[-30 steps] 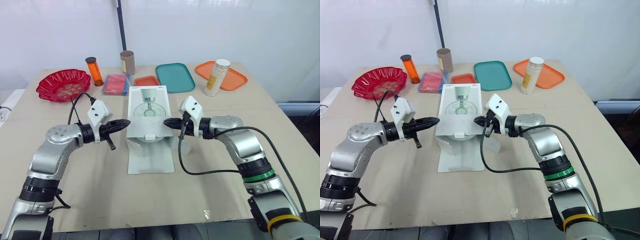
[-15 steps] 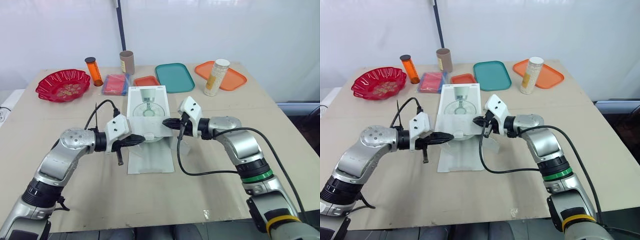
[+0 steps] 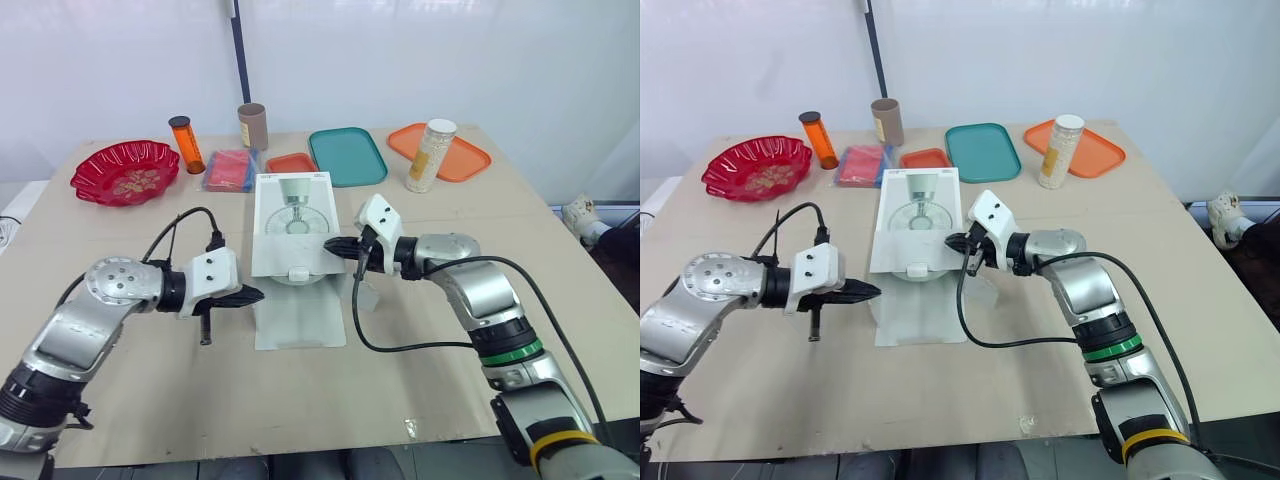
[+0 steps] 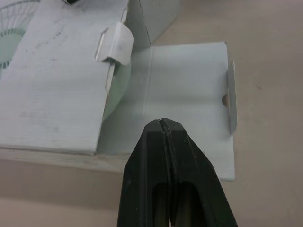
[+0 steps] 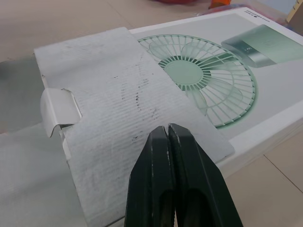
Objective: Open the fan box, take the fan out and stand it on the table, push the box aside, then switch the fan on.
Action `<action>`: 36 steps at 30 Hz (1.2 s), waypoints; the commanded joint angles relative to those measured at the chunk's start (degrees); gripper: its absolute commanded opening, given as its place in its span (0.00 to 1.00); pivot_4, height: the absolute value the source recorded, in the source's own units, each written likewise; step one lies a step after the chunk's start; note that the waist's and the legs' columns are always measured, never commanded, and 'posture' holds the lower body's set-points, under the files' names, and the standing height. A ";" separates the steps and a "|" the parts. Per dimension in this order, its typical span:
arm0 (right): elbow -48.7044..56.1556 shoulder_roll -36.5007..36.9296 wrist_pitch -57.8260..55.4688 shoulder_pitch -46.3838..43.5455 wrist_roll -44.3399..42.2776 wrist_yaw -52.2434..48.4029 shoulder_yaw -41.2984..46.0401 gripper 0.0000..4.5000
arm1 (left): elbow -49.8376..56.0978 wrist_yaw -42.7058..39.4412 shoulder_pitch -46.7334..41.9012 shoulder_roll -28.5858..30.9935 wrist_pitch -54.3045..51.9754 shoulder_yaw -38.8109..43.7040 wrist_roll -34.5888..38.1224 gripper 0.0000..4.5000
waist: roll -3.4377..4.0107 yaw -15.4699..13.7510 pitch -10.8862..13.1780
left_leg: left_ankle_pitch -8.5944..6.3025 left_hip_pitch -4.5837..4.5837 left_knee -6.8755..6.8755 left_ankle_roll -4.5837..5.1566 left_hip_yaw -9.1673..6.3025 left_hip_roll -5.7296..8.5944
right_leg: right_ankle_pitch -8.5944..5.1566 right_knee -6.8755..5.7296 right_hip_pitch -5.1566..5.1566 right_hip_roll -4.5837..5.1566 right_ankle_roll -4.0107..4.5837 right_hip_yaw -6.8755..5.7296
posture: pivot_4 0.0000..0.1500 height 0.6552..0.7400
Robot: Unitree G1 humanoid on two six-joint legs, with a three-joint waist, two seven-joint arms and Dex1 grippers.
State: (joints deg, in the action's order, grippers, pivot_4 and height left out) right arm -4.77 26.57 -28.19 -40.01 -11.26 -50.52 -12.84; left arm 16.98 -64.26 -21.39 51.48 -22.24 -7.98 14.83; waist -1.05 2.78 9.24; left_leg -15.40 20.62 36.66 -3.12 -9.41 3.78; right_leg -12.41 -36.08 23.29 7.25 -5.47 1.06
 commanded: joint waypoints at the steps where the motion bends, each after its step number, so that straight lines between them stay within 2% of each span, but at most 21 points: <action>1: -0.98 -0.34 -0.42 1.11 1.08 -0.51 -1.37 0.01 | -0.70 -1.58 1.37 2.92 1.40 1.01 -1.51 0.00 | 0.00 0.01 0.00 | 0.00 0.00 0.00 0.00 0.00 0.00 | 0.00 0.00 0.00 0.00 0.00 0.00 | 1.00 0.98; 5: -0.84 -0.50 -0.44 1.22 1.18 -0.69 -1.21 0.01 | -4.50 0.02 1.35 2.40 3.46 2.02 -2.88 0.00 | 0.00 -0.06 0.01 | -0.01 0.01 -0.02 0.02 0.01 -0.01 | -0.01 0.01 0.04 0.00 0.01 -0.01 | 1.00 0.98; 10: -0.60 -0.57 -0.46 1.38 1.20 -0.73 -1.13 0.01 | -10.43 5.73 -1.15 -1.51 6.36 1.53 -6.86 0.00 | 0.00 -0.07 0.01 | -0.01 0.01 -0.02 0.02 0.01 -0.01 | -0.01 0.00 0.03 -0.01 0.01 -0.01 | 1.00 0.98; 16: -0.15 -0.52 -0.69 1.64 1.25 -0.72 -1.06 0.01 | -14.60 10.98 -3.80 -6.93 6.18 2.40 -7.56 0.00 | -0.03 -0.03 -0.01 | -0.01 0.01 -0.02 0.02 0.01 -0.01 | 0.00 0.00 0.06 0.00 0.01 -0.01 | 1.00 0.98; 20: -0.05 -0.49 -0.75 1.64 1.22 -0.77 -0.99 0.01 | -15.44 13.25 -4.06 -10.05 5.36 2.79 -6.49 0.00 | -0.03 -0.05 -0.01 | -0.01 0.01 -0.02 0.02 0.01 -0.01 | 0.00 0.00 0.06 0.00 0.01 -0.01 | 1.00 0.98; 24: 0.01 -0.60 -0.90 1.43 1.06 -0.81 -0.87 0.01 | -14.55 14.25 -3.36 -14.04 2.07 5.14 -2.34 0.00 | -0.06 -0.06 -0.02 | -0.01 0.02 0.00 0.01 -0.01 -0.01 | 0.00 0.00 0.04 0.01 0.01 -0.02 | 1.00 0.98; 29: -0.24 -0.90 -0.77 1.21 1.12 -0.72 -0.87 0.01 | -11.76 14.17 -0.86 -14.64 0.03 5.88 -0.88 0.00 | -0.06 -0.05 -0.03 | 0.00 0.01 0.00 0.00 0.00 -0.01 | 0.00 0.00 0.05 0.01 0.02 -0.01 | 1.00 0.98; 36: -1.26 -1.21 -0.20 0.47 1.30 -1.03 -1.05 0.01 | -8.70 14.86 3.59 -11.33 -1.37 10.26 -0.22 0.00 | -0.06 0.02 -0.02 | 0.00 0.01 -0.02 0.00 0.01 -0.03 | 0.01 0.00 0.09 0.00 0.03 -0.01 | 1.00 0.98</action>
State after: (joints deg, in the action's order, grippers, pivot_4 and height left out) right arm -4.76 25.53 -27.96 -39.88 -10.88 -51.04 -12.66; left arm 5.50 -50.02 -18.48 38.93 -23.03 -1.31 13.28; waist -1.11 2.80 9.22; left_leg -15.40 20.63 36.64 -3.12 -9.41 3.74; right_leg -12.41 -36.08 23.37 7.25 -5.45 1.05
